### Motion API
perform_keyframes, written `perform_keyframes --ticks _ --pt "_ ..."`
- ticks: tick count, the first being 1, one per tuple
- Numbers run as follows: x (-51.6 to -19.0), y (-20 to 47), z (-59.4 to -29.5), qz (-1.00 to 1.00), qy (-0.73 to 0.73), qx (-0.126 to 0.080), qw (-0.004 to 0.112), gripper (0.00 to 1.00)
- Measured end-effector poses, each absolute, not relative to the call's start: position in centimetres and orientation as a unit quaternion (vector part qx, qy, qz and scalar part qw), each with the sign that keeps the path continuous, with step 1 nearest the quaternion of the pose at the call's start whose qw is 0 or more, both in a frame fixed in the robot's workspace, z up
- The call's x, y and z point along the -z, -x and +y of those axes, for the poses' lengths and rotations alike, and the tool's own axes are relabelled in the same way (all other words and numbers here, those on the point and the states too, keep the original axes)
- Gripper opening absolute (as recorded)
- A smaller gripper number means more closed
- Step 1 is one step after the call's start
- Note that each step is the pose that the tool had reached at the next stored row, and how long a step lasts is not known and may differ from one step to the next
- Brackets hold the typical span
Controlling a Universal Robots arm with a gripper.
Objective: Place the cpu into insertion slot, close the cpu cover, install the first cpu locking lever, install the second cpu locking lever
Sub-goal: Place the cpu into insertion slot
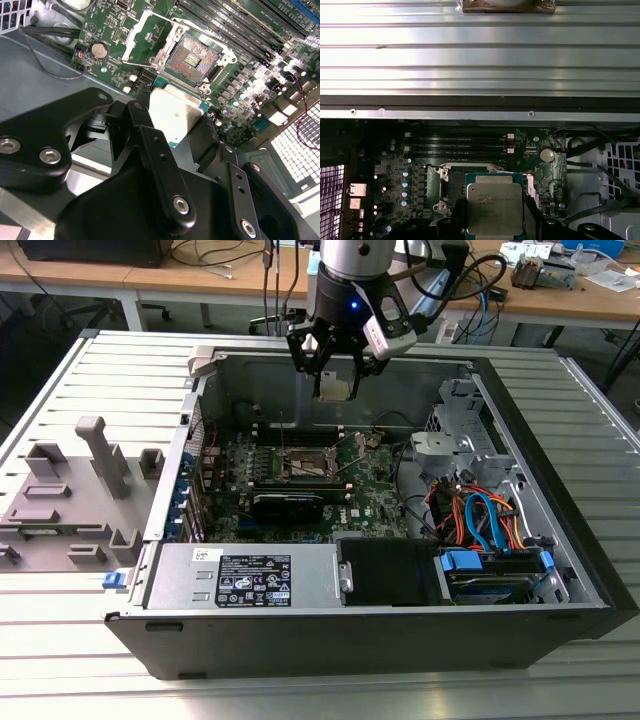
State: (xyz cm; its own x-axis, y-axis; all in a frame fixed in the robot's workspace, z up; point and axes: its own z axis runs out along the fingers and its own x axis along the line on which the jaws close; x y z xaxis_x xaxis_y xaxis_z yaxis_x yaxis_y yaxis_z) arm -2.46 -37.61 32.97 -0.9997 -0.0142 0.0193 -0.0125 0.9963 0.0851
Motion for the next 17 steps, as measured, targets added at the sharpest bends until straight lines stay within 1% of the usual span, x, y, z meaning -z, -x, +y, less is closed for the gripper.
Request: perform_keyframes --ticks 17 --pt "-32.66 2.46 -37.91 -0.999 -0.007 0.043 0.010 0.55"
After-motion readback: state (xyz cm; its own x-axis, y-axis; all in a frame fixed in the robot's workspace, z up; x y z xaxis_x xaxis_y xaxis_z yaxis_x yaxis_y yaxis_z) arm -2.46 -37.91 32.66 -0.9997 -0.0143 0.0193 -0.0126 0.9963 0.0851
